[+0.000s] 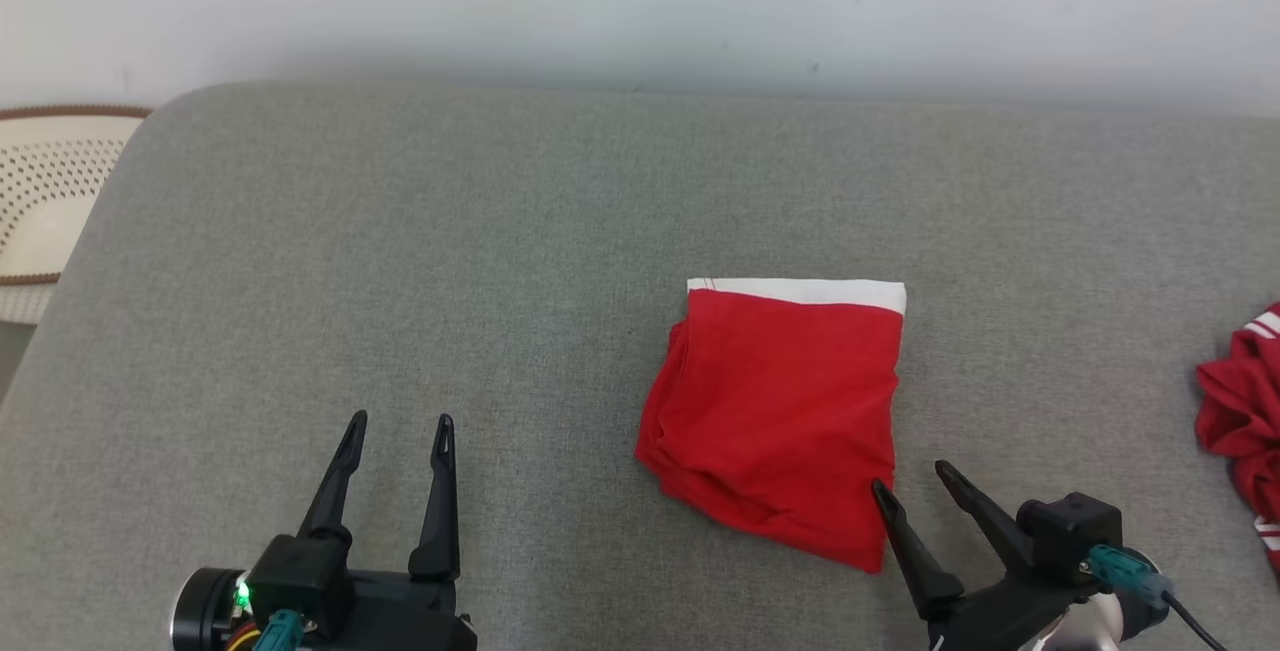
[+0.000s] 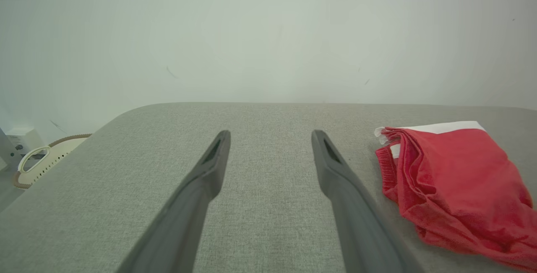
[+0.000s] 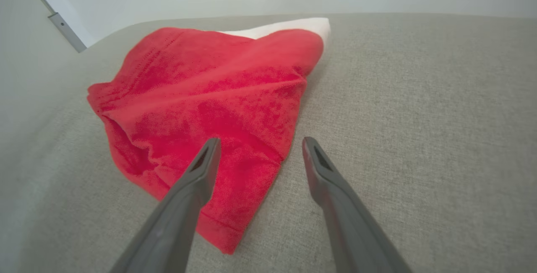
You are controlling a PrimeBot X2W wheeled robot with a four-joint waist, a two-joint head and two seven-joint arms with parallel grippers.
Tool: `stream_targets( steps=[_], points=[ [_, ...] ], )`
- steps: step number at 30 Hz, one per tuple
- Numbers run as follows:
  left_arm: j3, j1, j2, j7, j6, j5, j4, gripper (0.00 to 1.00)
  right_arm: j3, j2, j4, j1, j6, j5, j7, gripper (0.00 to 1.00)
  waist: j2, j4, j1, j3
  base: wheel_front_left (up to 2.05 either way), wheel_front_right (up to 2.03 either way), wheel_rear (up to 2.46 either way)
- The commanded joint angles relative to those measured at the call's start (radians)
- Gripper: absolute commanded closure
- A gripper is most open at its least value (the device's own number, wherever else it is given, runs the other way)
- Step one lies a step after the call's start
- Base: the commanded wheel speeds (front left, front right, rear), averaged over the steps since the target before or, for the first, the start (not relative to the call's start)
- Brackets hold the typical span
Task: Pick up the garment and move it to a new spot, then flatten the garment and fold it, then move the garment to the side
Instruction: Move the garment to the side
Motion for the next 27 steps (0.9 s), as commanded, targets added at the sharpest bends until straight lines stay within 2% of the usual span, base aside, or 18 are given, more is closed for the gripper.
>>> stream_targets(
  steps=[1,11,12,13,14,15,21,27],
  points=[
    [-0.001,-0.011,0.0,-0.006,0.003,0.004,0.001,0.0,0.004,0.004,0.021,-0.014,-0.001,0.015,-0.009,0.0,0.0,0.016,-0.0001,0.021,0.0,0.0,0.0],
    [-0.011,-0.031,-0.003,-0.008,0.005,0.012,0.0,0.0,0.136,0.032,0.222,-0.118,-0.001,0.045,-0.009,0.0,0.0,0.01,-0.0001,0.045,0.0,0.0,0.0],
    [-0.011,-0.034,-0.003,-0.008,0.003,0.011,0.001,0.0,0.151,0.032,0.234,-0.126,0.0,0.043,-0.008,0.27,0.0,0.009,-0.0001,0.046,0.0,0.0,0.0],
    [-0.012,-0.036,-0.003,-0.008,0.003,0.011,0.002,0.0,0.162,0.034,0.242,-0.133,0.0,0.049,-0.016,0.65,0.0,0.009,-0.0001,0.048,0.0,0.0,0.0],
    [-0.014,-0.038,-0.005,-0.009,0.003,0.012,0.002,0.0,0.17,0.036,0.25,-0.136,0.0,0.062,-0.017,0.91,0.0,0.008,-0.0001,0.049,0.0,0.0,0.0],
    [-0.015,-0.038,-0.005,-0.009,0.005,0.013,0.001,0.0,0.175,0.035,0.258,-0.141,0.0,0.064,-0.021,1.0,0.0,0.007,-0.0001,0.05,0.0,0.0,0.0],
    [-0.012,-0.033,0.0,-0.009,0.013,0.015,-0.008,0.0,0.139,0.016,0.265,-0.14,-0.001,0.085,-0.064,1.0,0.0,-0.016,-0.0001,0.057,0.0,0.0,0.0],
    [-0.009,-0.039,0.012,-0.007,0.018,0.022,-0.027,0.0,0.075,-0.006,0.212,-0.097,-0.001,0.05,-0.072,1.0,0.0,-0.086,-0.0001,0.074,0.0,0.0,0.0]
  ],
)
